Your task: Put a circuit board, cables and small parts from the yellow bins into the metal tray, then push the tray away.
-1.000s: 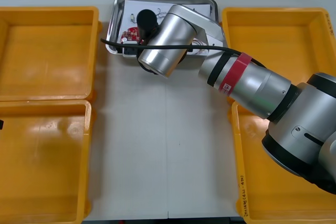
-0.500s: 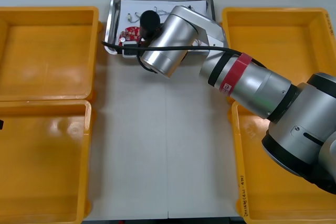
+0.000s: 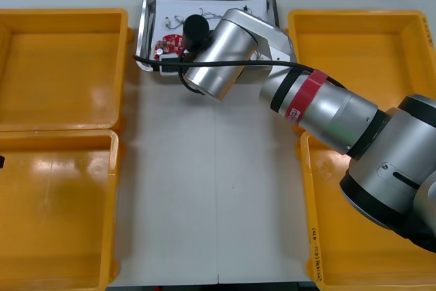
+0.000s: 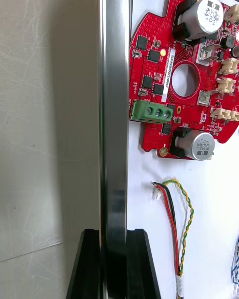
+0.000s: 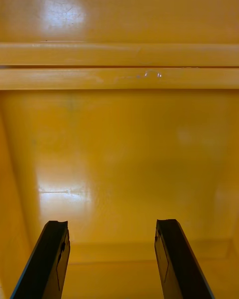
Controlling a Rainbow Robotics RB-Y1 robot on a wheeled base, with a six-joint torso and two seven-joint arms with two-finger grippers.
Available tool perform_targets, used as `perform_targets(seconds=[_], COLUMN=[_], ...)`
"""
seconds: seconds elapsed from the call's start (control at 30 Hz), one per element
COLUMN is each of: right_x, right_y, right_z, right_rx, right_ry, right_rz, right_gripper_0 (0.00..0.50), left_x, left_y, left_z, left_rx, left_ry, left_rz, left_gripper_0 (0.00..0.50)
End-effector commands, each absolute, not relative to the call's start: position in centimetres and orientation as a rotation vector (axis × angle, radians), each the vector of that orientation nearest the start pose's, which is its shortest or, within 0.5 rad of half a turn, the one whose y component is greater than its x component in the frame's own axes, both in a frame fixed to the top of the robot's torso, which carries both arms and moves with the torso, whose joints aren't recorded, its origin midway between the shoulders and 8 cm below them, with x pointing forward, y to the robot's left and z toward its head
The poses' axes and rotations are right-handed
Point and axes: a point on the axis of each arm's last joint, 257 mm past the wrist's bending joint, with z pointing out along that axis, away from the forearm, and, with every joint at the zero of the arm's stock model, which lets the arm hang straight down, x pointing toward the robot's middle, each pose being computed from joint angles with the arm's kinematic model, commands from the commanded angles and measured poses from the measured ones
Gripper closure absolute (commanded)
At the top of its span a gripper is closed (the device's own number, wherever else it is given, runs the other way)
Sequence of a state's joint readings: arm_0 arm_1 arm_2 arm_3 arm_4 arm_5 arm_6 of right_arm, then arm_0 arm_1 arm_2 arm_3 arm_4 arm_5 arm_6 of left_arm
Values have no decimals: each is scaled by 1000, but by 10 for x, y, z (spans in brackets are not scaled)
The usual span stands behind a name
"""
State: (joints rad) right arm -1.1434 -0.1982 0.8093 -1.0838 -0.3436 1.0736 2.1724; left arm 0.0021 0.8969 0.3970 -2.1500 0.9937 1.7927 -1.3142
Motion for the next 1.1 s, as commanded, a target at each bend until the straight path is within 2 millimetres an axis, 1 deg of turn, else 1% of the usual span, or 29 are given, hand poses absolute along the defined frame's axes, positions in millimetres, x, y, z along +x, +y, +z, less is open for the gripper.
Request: perform_targets(seconds=[0.03, 0.07, 0.1, 0.13, 0.2, 0.3, 0.4, 0.53, 0.67, 0.87, 0.97, 1.0, 1.03, 1.1], right_x=[620, 619, 619, 619, 618, 618, 618, 614, 613, 609, 603, 601, 598, 592], right_y=[69, 70, 70, 70, 70, 70, 70, 70, 71, 68, 63, 59, 56, 54], right_z=[-143, -143, -144, -144, -146, -146, -147, -151, -151, -142, -141, -138, -130, -124], right_rx=[-1778, -1782, -1789, -1791, -1801, -1805, -1814, -1828, -1834, -1836, -1848, -1853, -1856, -1866], right_ry=[1452, 1448, 1444, 1440, 1433, 1429, 1426, 1441, 1445, 1485, 1527, 1538, 1536, 1538], right_rz=[-692, -690, -695, -698, -704, -704, -707, -675, -649, -608, -573, -568, -573, -572], right_gripper_0=[277, 272, 226, 199, 81, 12, 0, 1, 0, 0, 0, 0, 0, 0], left_x=[350, 350, 350, 350, 350, 350, 350, 350, 350, 350, 350, 350, 350, 350], left_y=[411, 411, 411, 411, 411, 411, 411, 411, 411, 411, 411, 411, 411, 411], left_z=[-170, -170, -170, -170, -170, -170, -170, -170, -170, -170, -170, -170, -170, -170], left_rx=[-10, -10, -10, -10, -10, -10, -10, -10, -10, -10, -10, -10, -10, -10], left_ry=[2683, 2683, 2683, 2683, 2683, 2683, 2683, 2683, 2683, 2683, 2683, 2683, 2683, 2683], left_rz=[5, 5, 5, 5, 5, 5, 5, 5, 5, 5, 5, 5, 5, 5], left_gripper_0=[0, 0, 0, 0, 0, 0, 0, 0, 0, 0, 0, 0, 0, 0])
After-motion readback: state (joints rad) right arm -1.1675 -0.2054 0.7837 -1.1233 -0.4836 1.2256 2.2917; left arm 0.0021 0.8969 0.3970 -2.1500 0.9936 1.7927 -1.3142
